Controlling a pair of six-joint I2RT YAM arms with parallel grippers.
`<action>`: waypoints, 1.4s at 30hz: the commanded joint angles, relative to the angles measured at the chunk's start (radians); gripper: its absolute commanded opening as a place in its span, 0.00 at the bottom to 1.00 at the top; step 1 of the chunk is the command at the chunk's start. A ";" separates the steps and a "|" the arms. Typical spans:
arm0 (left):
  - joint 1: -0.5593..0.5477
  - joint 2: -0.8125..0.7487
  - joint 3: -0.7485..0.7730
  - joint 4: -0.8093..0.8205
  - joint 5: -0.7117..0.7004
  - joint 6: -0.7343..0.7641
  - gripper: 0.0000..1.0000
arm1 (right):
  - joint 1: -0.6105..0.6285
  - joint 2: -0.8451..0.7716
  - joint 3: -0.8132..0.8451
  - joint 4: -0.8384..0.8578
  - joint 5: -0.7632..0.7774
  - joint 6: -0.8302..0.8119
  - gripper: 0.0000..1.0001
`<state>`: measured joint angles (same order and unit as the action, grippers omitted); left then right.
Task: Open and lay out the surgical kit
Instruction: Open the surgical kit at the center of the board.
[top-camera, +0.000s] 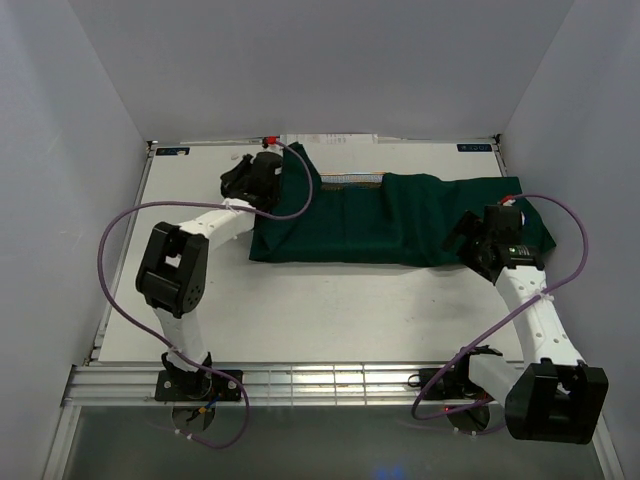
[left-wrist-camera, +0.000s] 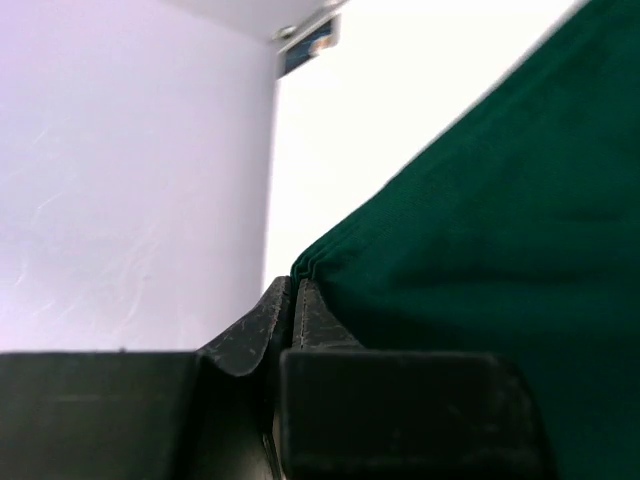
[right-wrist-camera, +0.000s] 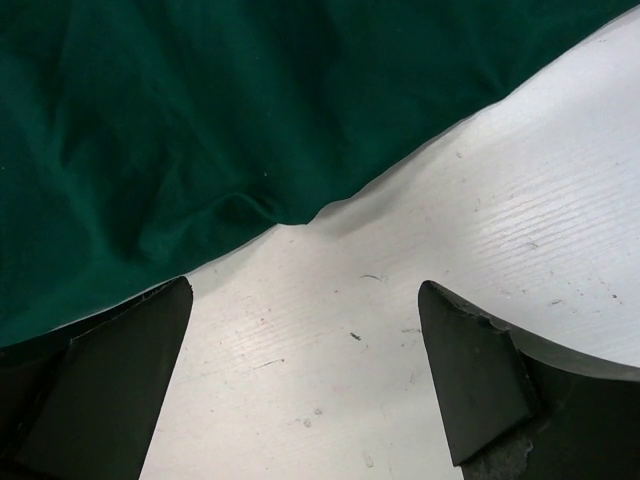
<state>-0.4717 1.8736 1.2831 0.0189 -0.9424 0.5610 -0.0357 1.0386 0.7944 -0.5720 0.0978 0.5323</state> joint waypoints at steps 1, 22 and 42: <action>0.082 -0.105 -0.005 0.161 -0.104 0.073 0.00 | 0.031 -0.023 0.002 0.032 -0.013 -0.025 1.00; 0.614 0.094 -0.059 0.343 -0.277 0.017 0.00 | 0.175 0.005 0.008 0.072 -0.171 -0.135 1.00; 0.762 0.125 -0.226 0.339 -0.285 -0.133 0.00 | 0.201 0.035 -0.006 0.101 -0.227 -0.158 1.00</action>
<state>0.2604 2.0087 1.0660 0.3340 -1.1908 0.4648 0.1596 1.0744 0.7940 -0.5030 -0.1085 0.3908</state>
